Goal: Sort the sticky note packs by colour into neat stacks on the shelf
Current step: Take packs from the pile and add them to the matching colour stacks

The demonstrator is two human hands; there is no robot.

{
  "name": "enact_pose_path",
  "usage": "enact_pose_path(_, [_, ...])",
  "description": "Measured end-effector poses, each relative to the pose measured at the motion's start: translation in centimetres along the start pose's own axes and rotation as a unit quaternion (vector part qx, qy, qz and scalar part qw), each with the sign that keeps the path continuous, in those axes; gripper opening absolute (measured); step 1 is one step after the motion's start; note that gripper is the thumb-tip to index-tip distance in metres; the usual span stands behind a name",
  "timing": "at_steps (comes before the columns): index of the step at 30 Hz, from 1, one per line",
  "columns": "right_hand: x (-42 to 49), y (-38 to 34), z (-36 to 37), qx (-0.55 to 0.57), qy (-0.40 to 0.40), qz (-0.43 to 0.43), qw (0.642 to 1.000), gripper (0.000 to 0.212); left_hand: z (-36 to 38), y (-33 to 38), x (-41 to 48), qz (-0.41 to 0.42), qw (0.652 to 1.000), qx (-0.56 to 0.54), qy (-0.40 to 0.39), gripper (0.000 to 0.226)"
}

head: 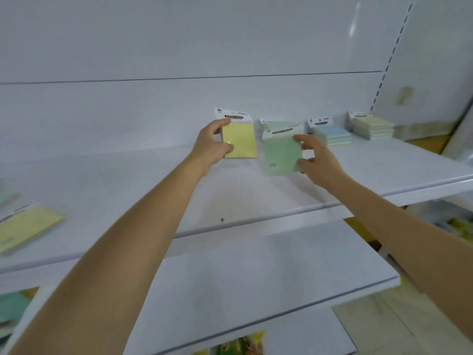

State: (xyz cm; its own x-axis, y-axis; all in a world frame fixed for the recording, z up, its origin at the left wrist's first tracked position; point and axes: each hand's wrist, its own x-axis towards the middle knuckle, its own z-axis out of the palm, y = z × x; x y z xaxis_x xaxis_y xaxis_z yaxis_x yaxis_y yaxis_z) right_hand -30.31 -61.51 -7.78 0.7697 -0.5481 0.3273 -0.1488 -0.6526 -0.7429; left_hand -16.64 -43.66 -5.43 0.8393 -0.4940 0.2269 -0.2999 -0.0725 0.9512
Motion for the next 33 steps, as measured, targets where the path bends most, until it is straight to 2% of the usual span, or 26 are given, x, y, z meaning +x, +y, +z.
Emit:
enact_pose_path(6, [3.0,3.2,-3.7,0.081,0.027,0.031,0.996,0.054,4.4,0.8,1.8,0.010,0.999,0.014,0.049,0.062])
enact_pose_path(13, [11.0,3.4,-4.0,0.137,0.038,0.036,0.989,0.042,5.1,0.5,5.9,-0.010,0.995,0.006,0.097,0.062])
enact_pose_path(20, [16.6,2.9,-1.8,0.074,-0.003,0.033,0.997,0.041,4.8,0.0,9.0,-0.004,0.994,0.001,0.109,0.063])
enact_pose_path(28, [17.6,4.4,-0.5,-0.070,-0.042,0.028,0.996,0.035,6.0,0.6,10.6,0.015,0.993,0.004,0.118,0.062])
enact_pose_path(33, [16.5,6.5,-2.9,-0.061,-0.057,-0.038,0.996,0.035,9.9,1.8,11.1,0.023,0.994,-0.013,0.106,0.063])
